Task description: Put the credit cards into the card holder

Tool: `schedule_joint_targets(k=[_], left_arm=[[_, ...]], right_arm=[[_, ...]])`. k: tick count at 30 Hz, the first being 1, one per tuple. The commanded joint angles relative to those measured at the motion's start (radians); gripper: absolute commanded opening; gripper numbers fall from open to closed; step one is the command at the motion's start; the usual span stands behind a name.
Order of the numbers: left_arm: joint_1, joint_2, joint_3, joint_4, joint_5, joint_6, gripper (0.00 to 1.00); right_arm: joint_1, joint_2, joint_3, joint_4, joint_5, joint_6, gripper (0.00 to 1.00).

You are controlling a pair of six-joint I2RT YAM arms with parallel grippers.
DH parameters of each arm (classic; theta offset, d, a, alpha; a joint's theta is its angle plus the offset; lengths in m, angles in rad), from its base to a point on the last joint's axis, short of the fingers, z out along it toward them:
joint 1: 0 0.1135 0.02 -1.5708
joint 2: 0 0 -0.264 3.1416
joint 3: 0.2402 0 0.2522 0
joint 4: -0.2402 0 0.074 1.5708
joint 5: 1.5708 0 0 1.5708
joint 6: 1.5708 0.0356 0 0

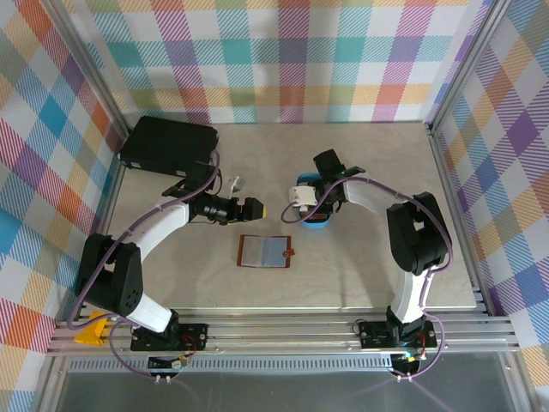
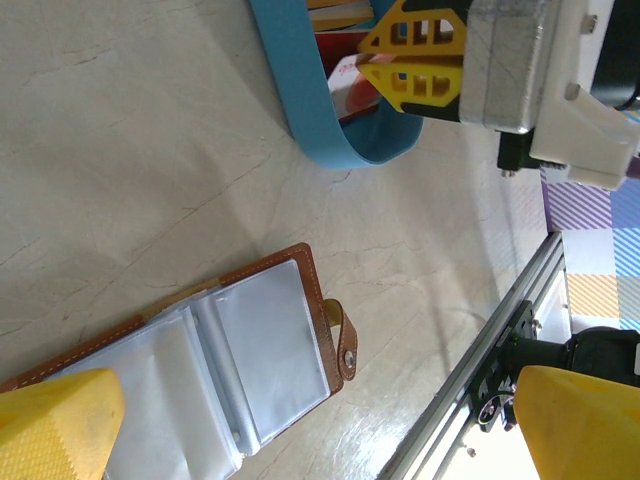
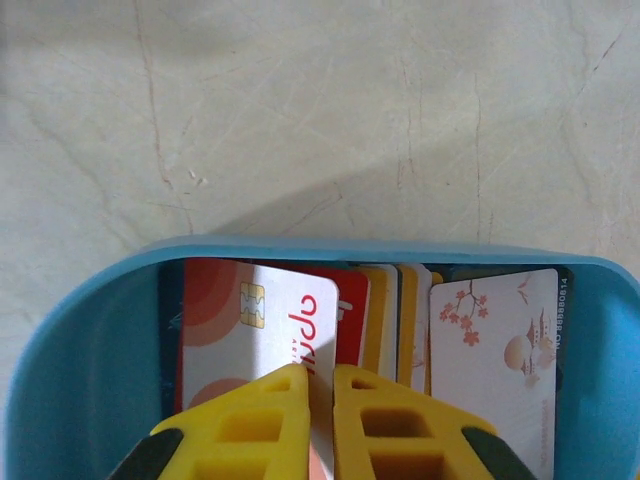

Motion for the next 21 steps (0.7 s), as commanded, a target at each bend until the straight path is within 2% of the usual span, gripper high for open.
schedule_joint_targets(k=[1, 8, 12, 18, 21], left_arm=[[0.01, -0.026, -0.009, 0.019, 0.019, -0.001, 0.99], [0.009, -0.032, -0.012, 0.02, 0.021, -0.003, 0.99], [0.007, -0.035, -0.012, 0.024, 0.025, -0.003, 0.99], [0.007, -0.058, -0.021, 0.048, 0.042, -0.008, 0.99], [0.007, -0.086, -0.031, 0.068, 0.045, -0.009, 0.99]], right_arm=[[0.012, -0.021, -0.027, -0.062, -0.021, 0.023, 0.11], [0.018, -0.049, -0.027, -0.121, -0.057, 0.071, 0.0], [0.018, -0.106, -0.032, -0.152, -0.075, 0.096, 0.0], [-0.014, -0.275, -0.026, -0.18, -0.168, 0.275, 0.0], [-0.037, -0.384, -0.049, -0.153, -0.259, 0.407, 0.0]])
